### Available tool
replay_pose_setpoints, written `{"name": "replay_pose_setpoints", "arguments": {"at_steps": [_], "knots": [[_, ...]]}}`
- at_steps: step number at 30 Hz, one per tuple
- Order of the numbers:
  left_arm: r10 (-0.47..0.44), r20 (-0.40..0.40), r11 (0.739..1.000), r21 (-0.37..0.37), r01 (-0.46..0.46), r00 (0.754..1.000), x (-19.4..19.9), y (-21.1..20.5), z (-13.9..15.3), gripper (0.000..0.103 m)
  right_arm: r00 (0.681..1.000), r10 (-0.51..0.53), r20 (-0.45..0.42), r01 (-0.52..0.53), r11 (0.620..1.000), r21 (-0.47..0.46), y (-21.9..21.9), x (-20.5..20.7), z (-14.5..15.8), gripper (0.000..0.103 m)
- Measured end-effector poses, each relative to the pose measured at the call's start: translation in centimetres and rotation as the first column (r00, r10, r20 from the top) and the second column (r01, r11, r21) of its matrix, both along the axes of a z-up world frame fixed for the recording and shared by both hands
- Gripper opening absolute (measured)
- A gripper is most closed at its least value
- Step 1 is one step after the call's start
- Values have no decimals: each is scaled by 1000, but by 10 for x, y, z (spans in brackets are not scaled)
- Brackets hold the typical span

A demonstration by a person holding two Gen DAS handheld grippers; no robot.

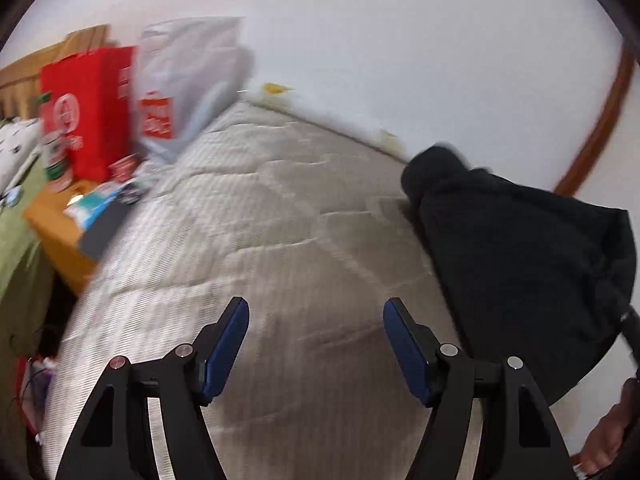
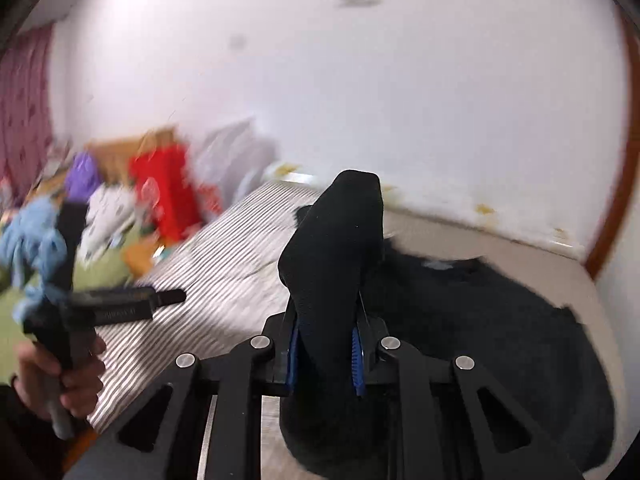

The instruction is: Fold small clothes

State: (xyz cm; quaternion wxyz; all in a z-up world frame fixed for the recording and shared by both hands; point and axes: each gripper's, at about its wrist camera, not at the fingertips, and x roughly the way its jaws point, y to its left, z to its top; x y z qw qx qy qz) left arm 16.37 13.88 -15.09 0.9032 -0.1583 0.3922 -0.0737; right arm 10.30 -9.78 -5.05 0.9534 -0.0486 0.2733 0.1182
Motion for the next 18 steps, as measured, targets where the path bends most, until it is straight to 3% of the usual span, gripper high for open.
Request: {"name": "replay_pose_setpoints", "arguments": {"at_steps": [3,7,13,16,18], "knots": [[-56,11,998,5,56,998,11,-34,6,68,996,-88,-2,88,993,83,-57,-5,15,19],[-129,20,992,8,129,991,23,-79,9,68,977,-210,-36,213,965,154,-131,-17,11,19],[-221,12,975,11,221,975,35,-140,6,68,913,-356,-199,400,880,255,-234,-36,-37,19],[-256,5,966,19,256,967,39,-164,6,68,889,-350,-296,433,852,293,-262,-44,-68,21],[-277,2,960,31,277,961,42,-179,6,68,883,-338,-326,439,840,318,-272,-51,-82,28]]}}
